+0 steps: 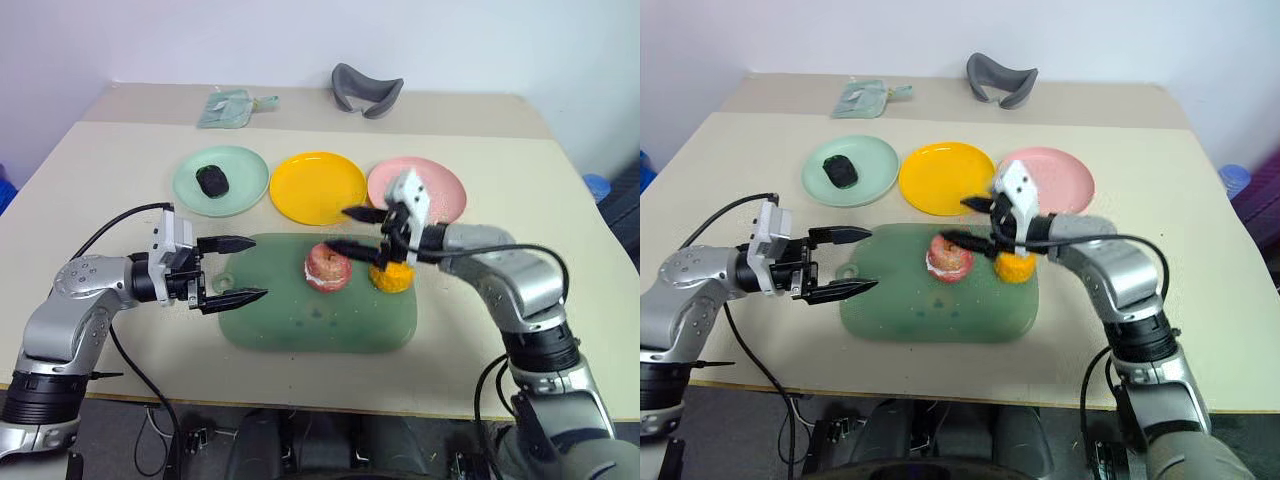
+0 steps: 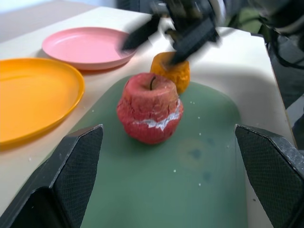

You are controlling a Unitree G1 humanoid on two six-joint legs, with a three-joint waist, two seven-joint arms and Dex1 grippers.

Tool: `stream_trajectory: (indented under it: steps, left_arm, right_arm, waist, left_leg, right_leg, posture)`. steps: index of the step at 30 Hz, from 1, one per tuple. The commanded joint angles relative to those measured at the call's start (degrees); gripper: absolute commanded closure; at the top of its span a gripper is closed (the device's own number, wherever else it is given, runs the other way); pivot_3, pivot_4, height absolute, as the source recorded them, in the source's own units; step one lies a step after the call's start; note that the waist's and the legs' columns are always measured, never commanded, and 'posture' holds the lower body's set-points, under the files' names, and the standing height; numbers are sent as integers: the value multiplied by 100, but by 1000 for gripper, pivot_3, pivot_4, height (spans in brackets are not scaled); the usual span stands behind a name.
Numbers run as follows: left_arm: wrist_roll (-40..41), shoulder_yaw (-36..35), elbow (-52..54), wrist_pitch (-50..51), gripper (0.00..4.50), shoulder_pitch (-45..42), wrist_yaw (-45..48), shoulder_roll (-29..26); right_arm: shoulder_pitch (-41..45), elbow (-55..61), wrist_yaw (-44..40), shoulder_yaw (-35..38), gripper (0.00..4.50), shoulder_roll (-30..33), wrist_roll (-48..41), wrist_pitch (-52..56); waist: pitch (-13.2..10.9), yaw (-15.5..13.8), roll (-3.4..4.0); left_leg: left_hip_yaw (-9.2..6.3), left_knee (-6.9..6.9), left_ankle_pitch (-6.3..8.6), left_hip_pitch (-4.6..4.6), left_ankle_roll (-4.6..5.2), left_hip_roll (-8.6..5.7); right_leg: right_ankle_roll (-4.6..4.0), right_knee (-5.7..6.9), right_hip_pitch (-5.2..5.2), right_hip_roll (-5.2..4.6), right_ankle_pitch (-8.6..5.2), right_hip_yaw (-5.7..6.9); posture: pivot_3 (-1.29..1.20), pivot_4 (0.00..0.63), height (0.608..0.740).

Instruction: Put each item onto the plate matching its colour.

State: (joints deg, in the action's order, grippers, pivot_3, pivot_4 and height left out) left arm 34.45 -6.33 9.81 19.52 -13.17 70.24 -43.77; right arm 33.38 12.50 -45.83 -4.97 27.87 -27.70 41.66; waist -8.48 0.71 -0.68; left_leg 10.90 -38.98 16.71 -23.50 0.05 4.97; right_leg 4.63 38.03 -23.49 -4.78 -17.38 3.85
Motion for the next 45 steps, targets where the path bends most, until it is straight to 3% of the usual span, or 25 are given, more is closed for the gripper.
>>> stream_trajectory:
  steps: [1, 12, 15, 31, 45]
  left_arm:
    - [104, -112, 218, 19, 0, 22, -67, 22]
    - [77, -130, 327, -2, 0, 24, -226, 87]
    - [71, -121, 305, -12, 0, -4, -230, 95]
    - [37, -94, 227, -87, 0, 35, -186, 177]
    - [107, -171, 447, -4, 0, 274, -208, 107]
  right_arm:
    - [-22, -23, -159, 21, 754, 112, -50, -14]
    - [-258, -137, -288, -77, 754, 46, -150, 177]
    - [-320, -170, -291, -79, 30, 42, -108, 114]
    - [-558, -36, -478, -549, 30, 271, 325, -220]
    - [-418, -242, -509, -600, 30, 65, 415, -281]
  waist:
    - [0, -3, 0]
    - [0, 14, 1]
    - [0, 5, 0]
    - [0, 13, 1]
    - [0, 12, 1]
  left_leg:
    - [0, 0, 0, 0, 0, 0]
    - [2, 0, 0, 0, 1, 0]
    - [2, 0, 1, 0, 1, -1]
    - [2, 0, 0, 0, 1, -1]
    - [2, 0, 0, 0, 1, 0]
  right_leg:
    - [0, -1, 1, -1, 0, 0]
    - [0, -1, 0, -1, 0, -1]
    - [0, -1, 0, -1, 0, -1]
    - [0, -1, 0, -1, 0, -1]
    - [0, -1, -1, -1, 0, -1]
  posture:
    - [0, 150, 740]
    - [0, 150, 740]
    - [0, 150, 740]
    - [0, 150, 740]
    - [0, 150, 740]
